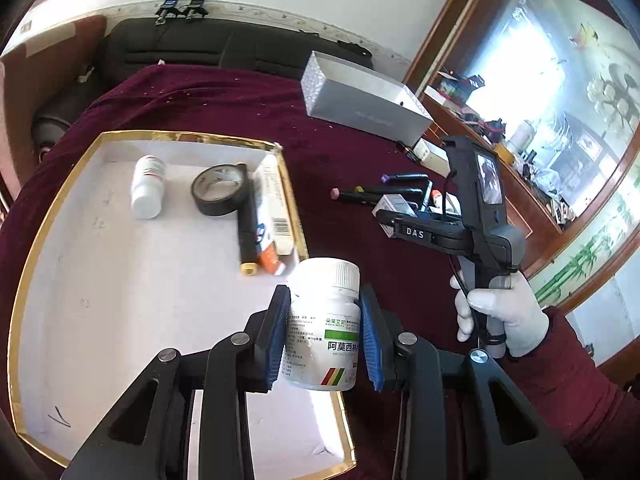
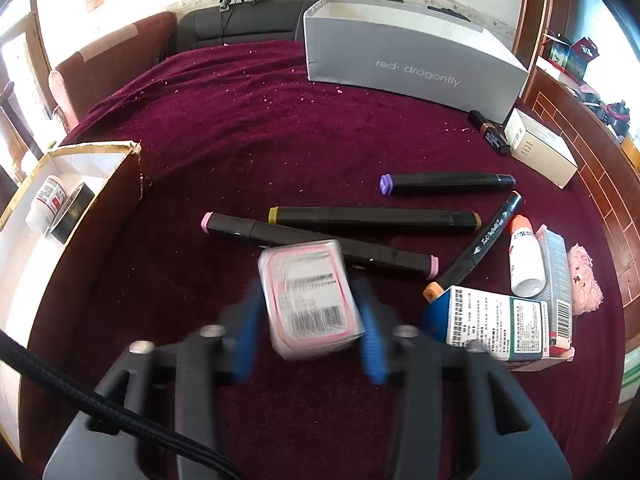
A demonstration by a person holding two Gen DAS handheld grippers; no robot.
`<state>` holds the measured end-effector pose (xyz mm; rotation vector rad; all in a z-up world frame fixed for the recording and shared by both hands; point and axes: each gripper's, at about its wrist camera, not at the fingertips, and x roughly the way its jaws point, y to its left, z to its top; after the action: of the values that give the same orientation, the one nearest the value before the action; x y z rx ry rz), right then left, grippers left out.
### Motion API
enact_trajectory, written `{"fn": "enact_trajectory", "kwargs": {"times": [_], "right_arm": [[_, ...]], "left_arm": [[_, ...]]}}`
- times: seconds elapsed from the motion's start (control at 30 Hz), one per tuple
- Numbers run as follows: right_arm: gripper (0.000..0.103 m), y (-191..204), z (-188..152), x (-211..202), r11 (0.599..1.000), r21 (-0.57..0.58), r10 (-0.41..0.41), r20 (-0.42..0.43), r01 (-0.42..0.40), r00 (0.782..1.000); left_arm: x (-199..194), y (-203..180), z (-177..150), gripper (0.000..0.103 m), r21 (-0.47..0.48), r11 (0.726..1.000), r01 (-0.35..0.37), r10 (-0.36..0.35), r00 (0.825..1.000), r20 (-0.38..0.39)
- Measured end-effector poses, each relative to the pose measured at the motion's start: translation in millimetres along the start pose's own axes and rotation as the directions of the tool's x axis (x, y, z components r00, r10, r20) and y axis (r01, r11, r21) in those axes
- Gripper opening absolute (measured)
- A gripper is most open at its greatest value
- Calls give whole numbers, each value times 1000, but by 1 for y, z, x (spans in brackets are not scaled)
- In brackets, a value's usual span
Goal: Organize objects
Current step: 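Grasp the pink-bordered small box with the right tool while the left tool holds the bottle, then carry the bottle and small box over the tray and open the left tool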
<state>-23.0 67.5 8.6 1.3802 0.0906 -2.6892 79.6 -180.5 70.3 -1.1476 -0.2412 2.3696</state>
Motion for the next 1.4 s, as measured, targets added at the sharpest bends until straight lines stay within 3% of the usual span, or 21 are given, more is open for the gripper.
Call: {"fn": "enact_trajectory", "kwargs": {"times": [0.17, 0.3, 0.4, 0.53, 0.6, 0.67, 0.7, 0.8, 0.9, 1.07, 1.4], "right_arm": [[32, 0, 0, -19, 999, 31, 12, 18, -13, 1000], [32, 1, 2, -48, 995, 58, 72, 50, -75, 996], [32, 13, 8, -73, 988, 52, 138, 80, -143, 987], [33, 45, 24, -94, 959, 35, 277, 90, -280, 957], [33, 63, 33, -96, 928, 46, 367, 70, -371, 927], [33, 85, 43, -88, 877, 79, 474, 29, -474, 880], [33, 101, 47, -79, 840, 112, 535, -3, -531, 845], [33, 136, 49, -52, 797, 160, 597, -64, -582, 800], [33, 164, 46, -22, 803, 186, 591, -119, -567, 798], [33, 187, 45, 10, 833, 205, 546, -166, -513, 821], [33, 197, 49, 33, 882, 165, 469, -195, -442, 862]], "left_arm": [[-9, 16, -4, 29, -36, 999, -7, 7, 1000, 13], [-21, 29, -5, 29, -63, 998, -30, 32, 999, 27], [-37, 42, 1, 29, -80, 995, -62, 66, 997, 42], [-57, 55, 21, 29, -38, 983, -177, 180, 981, 68], [-57, 64, 36, 29, -7, 969, -247, 247, 967, 64], [-49, 76, 47, 29, 11, 956, -292, 291, 955, 54], [-43, 83, 53, 29, 8, 952, -305, 304, 952, 44], [-21, 106, 69, 29, -17, 945, -327, 327, 945, 9], [1, 124, 81, 29, -32, 935, -354, 354, 935, -17], [28, 145, 92, 29, -43, 923, -381, 379, 924, -57], [65, 174, 99, 29, -90, 927, -365, 354, 928, -113]]}}
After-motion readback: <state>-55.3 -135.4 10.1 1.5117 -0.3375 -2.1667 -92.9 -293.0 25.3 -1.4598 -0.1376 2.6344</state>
